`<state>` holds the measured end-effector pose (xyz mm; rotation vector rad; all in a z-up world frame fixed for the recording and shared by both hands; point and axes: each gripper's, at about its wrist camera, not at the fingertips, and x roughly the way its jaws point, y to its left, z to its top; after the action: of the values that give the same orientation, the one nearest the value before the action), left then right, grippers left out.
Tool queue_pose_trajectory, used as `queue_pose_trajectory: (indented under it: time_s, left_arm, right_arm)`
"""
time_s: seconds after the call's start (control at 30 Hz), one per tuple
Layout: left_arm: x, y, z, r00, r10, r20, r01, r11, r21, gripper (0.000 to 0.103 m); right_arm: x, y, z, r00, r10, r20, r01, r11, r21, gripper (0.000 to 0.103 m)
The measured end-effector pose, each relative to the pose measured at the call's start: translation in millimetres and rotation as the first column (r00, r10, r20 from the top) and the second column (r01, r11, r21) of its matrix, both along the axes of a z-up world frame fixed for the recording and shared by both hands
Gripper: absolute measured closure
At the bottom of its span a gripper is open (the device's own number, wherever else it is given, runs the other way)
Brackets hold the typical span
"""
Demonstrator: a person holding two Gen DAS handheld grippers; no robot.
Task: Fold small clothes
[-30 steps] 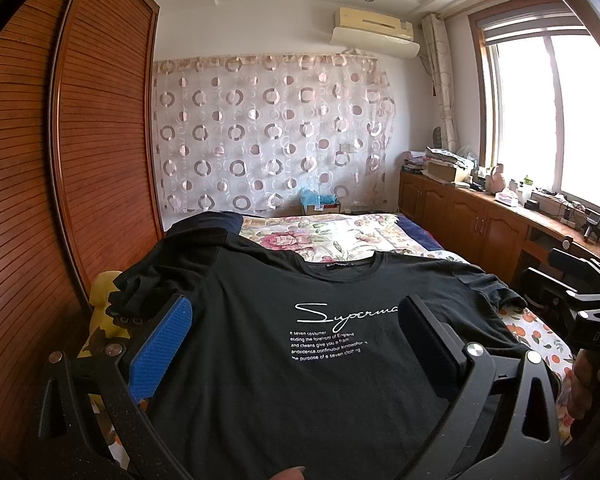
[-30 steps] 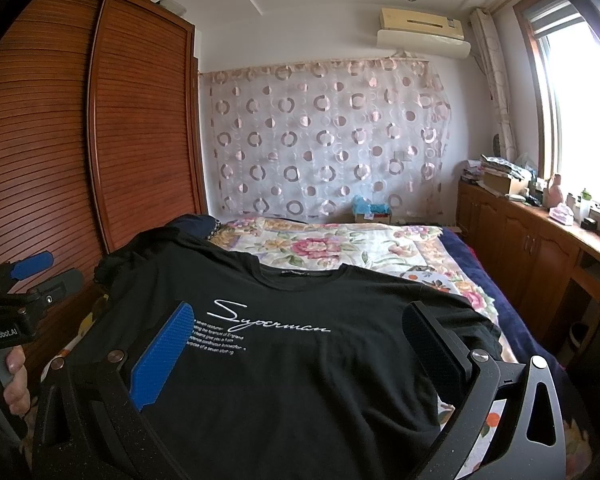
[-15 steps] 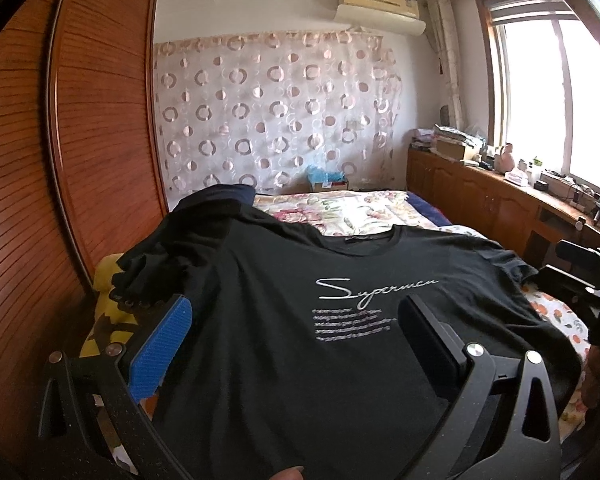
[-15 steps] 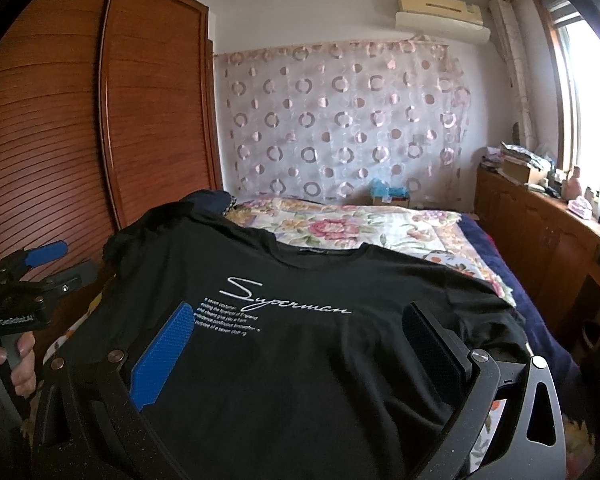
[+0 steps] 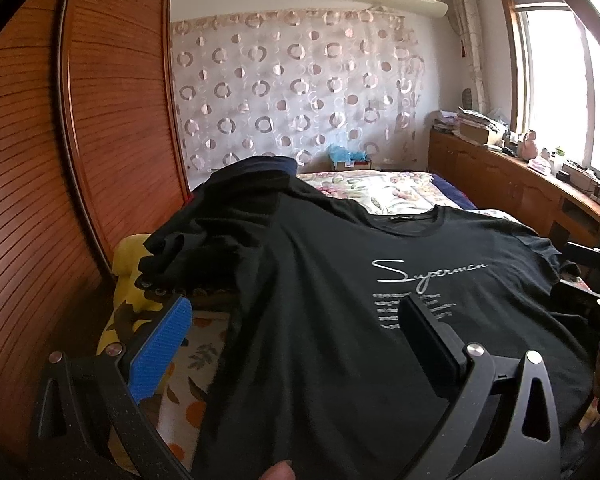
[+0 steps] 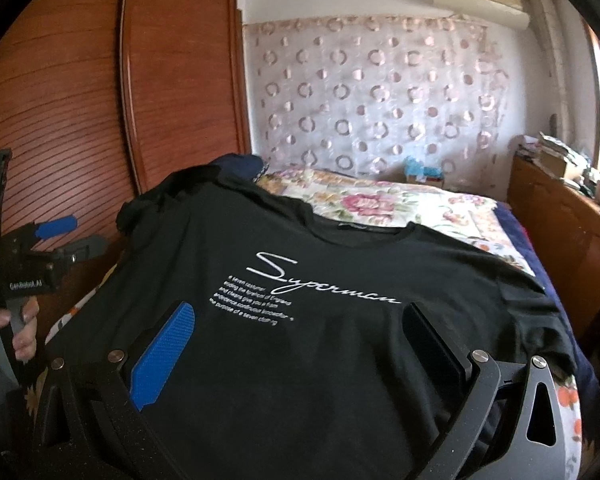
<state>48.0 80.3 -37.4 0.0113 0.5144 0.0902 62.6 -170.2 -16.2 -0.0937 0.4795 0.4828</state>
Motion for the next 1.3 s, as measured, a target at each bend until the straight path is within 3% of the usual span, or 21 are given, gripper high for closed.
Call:
queue_pose_trajectory:
  time_s: [0.3,0.47,0.67,0.93,1.17,1.27,1.3]
  left_arm:
    - [39.4,44.3,-4.7,0.999,0.014,-0.050,-0.013,1.000,0.023,0.000]
    - [62.8,74.3,-3.4,0.997,0.017,-0.082,-0.018,1.000,-0.015,0.005]
    - [95.8,106.2,-1.3,0.993,0.028,-0.117,-0.034,0.998,-0.046,0.022]
    - [130.2,147.3,-4.8,0.982,0.067,-0.176,-0.075,0.996,-0.042,0.054]
    - [155.2,169.1,-26.8,0.953,0.065,-0.295,-0.068,0.998,0.000,0.062]
    - [155.5,168.4,-28.5,0.950,0.033,-0.311,-0.043,0.999,-0.024,0.083]
    - [154.1,166.7,-26.7,0.951,0.028,-0.308,-0.035,0.999,-0.019,0.096]
  right_arm:
    - [45.4,10.5,5.2,0.996,0.073,-0.041,-0.075,0.996,-0.054,0.000]
    - [67.7,20.9,7.2,0.992,0.112,-0.065,-0.115,0.992,-0.053,0.000]
    - [98.1,28.1,5.1,0.985,0.154,-0.079,-0.158,0.986,-0.053,0.000]
    - [130.1,41.8,1.1,0.974,0.201,-0.100,-0.208,0.976,-0.068,0.000]
    - [143.8,46.9,-8.0,0.969,0.215,-0.123,-0.224,0.972,-0.073,0.000]
    - [145.5,46.1,-10.3,0.970,0.209,-0.127,-0.219,0.973,-0.070,0.000]
    - [146.0,45.6,-10.5,0.970,0.206,-0.126,-0.216,0.974,-0.068,0.000]
